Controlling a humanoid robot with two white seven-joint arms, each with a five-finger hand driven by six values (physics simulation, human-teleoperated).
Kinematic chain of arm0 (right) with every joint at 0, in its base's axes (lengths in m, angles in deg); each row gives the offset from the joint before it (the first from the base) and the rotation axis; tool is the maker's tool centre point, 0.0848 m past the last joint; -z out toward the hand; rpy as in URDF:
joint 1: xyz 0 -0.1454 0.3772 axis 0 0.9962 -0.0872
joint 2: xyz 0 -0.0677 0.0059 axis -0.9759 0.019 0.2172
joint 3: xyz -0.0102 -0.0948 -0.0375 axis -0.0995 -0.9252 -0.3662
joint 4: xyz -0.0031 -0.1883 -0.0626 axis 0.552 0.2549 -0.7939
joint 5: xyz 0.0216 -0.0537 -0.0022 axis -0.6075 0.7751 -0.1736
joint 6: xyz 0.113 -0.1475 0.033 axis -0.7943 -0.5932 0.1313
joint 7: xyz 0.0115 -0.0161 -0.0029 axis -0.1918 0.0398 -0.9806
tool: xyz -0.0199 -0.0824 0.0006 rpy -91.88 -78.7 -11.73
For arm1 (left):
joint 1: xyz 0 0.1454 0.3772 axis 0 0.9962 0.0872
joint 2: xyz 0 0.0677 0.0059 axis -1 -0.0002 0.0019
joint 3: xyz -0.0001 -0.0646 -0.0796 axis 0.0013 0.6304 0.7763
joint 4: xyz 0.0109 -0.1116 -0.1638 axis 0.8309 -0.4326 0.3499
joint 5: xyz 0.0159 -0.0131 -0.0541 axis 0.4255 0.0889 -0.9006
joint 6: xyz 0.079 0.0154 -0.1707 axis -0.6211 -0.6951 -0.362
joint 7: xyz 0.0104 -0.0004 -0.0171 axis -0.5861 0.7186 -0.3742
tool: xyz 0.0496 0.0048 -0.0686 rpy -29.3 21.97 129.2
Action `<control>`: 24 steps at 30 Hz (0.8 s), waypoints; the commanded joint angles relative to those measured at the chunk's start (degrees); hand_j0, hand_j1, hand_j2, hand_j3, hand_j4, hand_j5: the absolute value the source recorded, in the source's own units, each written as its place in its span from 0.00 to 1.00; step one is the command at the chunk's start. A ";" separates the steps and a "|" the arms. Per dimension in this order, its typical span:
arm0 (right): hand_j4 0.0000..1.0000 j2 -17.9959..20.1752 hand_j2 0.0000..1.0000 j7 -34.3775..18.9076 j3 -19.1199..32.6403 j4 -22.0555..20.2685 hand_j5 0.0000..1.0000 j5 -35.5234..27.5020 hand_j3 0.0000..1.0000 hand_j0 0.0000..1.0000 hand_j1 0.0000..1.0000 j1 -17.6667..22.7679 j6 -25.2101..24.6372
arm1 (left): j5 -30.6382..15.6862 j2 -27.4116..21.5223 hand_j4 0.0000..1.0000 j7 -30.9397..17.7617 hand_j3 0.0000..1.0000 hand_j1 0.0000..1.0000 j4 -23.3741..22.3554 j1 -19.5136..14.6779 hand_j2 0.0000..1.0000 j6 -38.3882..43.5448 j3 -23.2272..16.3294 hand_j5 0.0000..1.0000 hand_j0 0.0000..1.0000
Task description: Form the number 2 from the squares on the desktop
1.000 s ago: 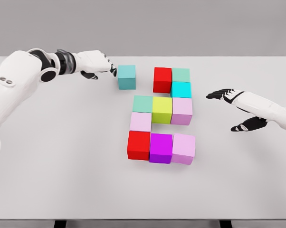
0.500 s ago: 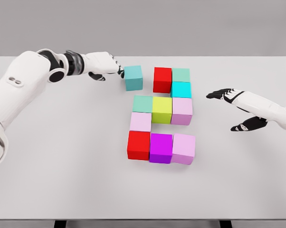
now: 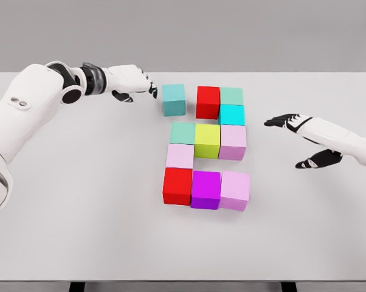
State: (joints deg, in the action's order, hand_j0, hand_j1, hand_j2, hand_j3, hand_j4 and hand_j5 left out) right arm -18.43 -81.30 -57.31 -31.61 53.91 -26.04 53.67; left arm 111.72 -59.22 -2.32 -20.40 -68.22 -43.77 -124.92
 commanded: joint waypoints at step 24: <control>1.00 0.06 1.00 0.29 0.06 -0.03 1.00 -0.47 1.00 1.00 1.00 0.26 -0.15 | -0.07 3.19 0.74 -1.21 0.74 0.74 -2.73 -0.53 0.74 0.06 1.99 0.74 0.74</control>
State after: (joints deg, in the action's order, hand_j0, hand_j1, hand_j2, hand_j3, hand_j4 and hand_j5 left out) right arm -18.44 -81.13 -57.26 -31.61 53.88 -25.78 53.67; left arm 111.87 -56.22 -2.88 -23.10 -68.75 -43.77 -123.67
